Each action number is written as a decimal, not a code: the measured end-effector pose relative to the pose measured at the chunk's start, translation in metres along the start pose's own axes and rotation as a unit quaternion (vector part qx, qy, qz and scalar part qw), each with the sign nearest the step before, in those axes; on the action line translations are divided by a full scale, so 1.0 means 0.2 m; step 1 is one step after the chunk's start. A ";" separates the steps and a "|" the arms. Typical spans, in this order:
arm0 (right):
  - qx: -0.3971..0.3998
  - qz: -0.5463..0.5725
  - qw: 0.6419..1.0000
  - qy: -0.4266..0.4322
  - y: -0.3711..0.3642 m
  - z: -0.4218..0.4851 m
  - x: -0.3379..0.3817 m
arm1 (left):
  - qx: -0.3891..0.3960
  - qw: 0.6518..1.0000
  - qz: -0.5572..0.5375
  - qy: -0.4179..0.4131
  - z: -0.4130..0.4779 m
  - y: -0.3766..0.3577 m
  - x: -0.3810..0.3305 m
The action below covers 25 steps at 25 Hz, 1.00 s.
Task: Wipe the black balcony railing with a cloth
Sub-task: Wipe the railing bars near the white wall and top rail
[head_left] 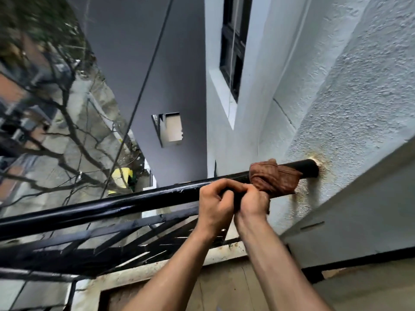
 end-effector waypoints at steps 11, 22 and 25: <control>0.186 -0.152 0.955 -0.173 -0.13 -0.35 -0.56 | 0.153 0.917 0.357 -0.090 -0.17 0.60 0.04; 0.258 -0.042 0.935 -0.238 -0.53 -0.51 -1.24 | 0.119 0.886 0.438 -0.096 -0.48 1.53 0.15; 0.170 0.014 0.973 -0.158 -0.53 -0.44 -1.24 | 0.101 0.882 0.453 -0.085 -0.56 1.71 0.16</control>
Point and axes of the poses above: each hand's wrist, its own z-axis towards the middle knuckle, its own y-axis out of the back of the hand, x = y × z, the point moved 3 cm from there along z, towards the middle knuckle, and after that the axes turned 12 degrees about -y, right-handed, at the moved point
